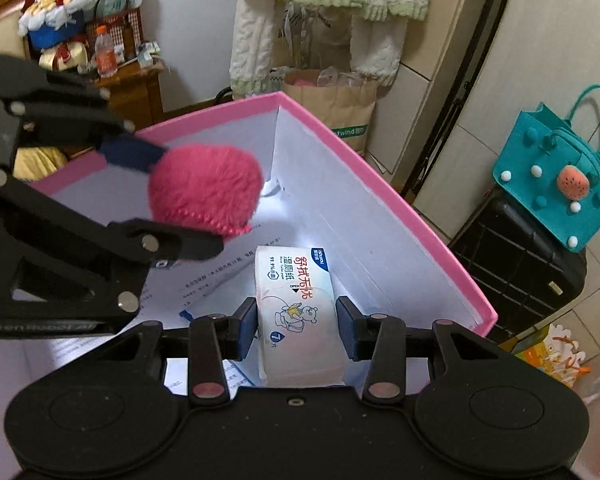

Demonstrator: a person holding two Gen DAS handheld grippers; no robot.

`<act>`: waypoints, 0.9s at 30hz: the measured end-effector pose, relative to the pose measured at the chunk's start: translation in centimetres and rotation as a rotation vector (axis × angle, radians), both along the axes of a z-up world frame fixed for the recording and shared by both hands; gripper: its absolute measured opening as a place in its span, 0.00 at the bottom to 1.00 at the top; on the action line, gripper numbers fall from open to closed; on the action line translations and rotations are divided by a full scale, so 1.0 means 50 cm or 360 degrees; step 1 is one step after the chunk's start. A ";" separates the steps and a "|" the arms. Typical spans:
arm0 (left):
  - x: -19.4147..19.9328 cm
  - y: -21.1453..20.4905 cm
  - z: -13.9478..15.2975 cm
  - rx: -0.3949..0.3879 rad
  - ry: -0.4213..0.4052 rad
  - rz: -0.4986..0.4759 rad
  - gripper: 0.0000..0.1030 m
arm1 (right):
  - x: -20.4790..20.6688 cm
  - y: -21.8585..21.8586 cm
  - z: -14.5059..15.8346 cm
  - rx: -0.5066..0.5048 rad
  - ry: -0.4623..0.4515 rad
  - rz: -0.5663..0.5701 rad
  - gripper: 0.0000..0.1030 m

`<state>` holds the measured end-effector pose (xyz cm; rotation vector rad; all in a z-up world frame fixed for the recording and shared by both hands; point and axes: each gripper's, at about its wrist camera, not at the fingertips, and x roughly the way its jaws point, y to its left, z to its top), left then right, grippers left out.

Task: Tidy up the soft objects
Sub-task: 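Lower the pink pompom into the pink box with the left gripper while the right lowers the white pack, then open both grippers and withdraw them from the pink box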

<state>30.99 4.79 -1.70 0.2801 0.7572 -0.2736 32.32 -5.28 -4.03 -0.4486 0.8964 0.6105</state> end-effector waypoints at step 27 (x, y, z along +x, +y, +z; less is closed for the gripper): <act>-0.206 0.069 0.154 -0.0416 0.0140 -0.0233 0.65 | -0.270 -0.141 0.205 0.0430 0.0000 -0.0154 0.51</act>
